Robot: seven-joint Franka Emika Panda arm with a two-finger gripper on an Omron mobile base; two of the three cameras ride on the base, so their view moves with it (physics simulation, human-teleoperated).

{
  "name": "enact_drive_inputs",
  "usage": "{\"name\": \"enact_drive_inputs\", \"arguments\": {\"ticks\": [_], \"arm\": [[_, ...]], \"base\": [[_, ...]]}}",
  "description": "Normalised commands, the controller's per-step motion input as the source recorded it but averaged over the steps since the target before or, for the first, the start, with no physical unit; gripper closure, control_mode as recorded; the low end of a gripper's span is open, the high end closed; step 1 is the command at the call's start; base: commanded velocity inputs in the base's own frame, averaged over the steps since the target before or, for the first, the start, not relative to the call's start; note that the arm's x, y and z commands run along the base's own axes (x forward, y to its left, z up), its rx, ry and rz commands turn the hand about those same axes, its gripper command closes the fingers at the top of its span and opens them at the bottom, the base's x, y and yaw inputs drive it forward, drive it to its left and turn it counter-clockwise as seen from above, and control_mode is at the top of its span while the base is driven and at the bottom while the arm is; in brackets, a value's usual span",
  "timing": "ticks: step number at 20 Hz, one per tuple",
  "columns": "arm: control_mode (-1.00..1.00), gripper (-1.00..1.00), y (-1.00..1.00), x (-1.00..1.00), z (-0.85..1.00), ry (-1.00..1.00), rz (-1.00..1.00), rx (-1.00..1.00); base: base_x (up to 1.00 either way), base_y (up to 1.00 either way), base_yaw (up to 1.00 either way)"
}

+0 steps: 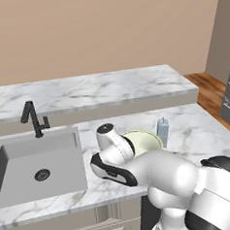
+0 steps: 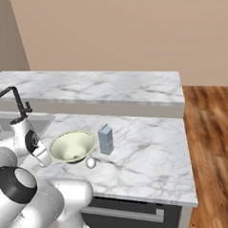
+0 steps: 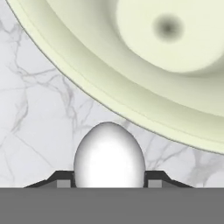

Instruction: Gather the eggs and milk located in the vicinity of the sink area and place them right next to the bowl.

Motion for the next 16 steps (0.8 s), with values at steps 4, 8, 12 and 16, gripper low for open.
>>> {"name": "enact_drive_inputs", "arguments": {"ticks": [4,8,12,16], "arm": [[-1.0,1.0,-0.17,0.09,0.0,-0.03,-0.03,-0.01],[-1.0,1.0,-0.16,0.08,0.0,0.0,-0.02,0.0],[-1.0,1.0,-0.01,0.04,0.0,0.0,0.0,0.0],[-1.0,-1.0,0.0,0.0,0.0,0.0,0.0,0.0]], "base": [[0.0,0.0,0.0],[0.0,0.0,0.0],[0.0,0.0,0.0],[0.0,0.0,0.0]]}}
